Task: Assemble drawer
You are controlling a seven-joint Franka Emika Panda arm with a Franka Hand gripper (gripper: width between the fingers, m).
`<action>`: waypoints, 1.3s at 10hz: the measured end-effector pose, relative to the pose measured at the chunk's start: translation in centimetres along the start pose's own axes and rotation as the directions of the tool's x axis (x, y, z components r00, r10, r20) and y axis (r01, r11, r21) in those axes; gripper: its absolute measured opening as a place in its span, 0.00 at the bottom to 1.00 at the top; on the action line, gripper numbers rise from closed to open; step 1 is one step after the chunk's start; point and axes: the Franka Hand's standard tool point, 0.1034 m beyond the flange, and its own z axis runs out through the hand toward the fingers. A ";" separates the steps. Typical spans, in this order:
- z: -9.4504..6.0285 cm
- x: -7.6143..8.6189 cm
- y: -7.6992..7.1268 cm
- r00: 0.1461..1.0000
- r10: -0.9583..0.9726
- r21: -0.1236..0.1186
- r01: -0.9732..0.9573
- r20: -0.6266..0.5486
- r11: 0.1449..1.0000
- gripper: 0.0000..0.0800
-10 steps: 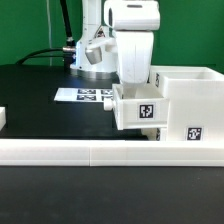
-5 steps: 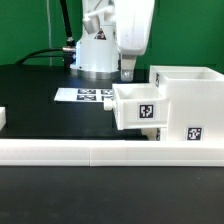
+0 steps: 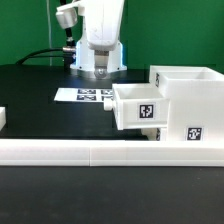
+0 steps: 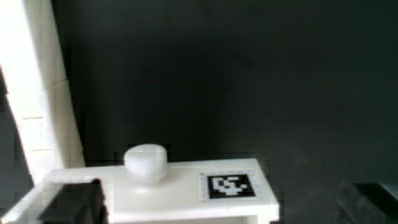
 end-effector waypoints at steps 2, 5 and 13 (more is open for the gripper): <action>1.0 -1.2 0.2 0.996 -0.053 0.005 0.053 -0.076 0.999 0.81; 2.4 -2.7 2.1 0.979 -0.069 -0.004 0.070 -0.192 0.998 0.81; 5.6 -0.5 3.2 0.944 -0.080 0.039 0.098 -0.321 0.994 0.81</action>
Offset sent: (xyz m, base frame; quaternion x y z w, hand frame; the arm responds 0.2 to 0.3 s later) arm 0.0302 0.0100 -0.0065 -0.0056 0.1633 -0.0319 0.9860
